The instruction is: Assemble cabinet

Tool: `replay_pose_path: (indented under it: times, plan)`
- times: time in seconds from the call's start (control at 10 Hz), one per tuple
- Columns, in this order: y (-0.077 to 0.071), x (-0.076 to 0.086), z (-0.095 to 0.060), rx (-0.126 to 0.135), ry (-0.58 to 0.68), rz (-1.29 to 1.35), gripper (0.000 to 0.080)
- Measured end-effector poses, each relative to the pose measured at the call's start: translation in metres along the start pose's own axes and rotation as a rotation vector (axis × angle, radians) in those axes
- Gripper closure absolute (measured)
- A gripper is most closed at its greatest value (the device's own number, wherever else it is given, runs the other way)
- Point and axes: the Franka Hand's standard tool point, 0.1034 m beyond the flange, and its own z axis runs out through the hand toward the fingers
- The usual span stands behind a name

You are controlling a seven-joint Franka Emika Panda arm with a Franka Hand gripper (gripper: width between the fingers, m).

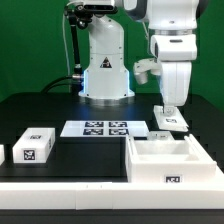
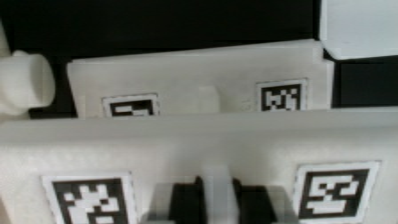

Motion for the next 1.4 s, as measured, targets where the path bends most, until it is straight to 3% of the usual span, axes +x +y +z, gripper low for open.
replay_pose_path:
  times: [1.4]
  plan:
    - [0.022, -0.009, 0.003, -0.007, 0.019, 0.011, 0.0737]
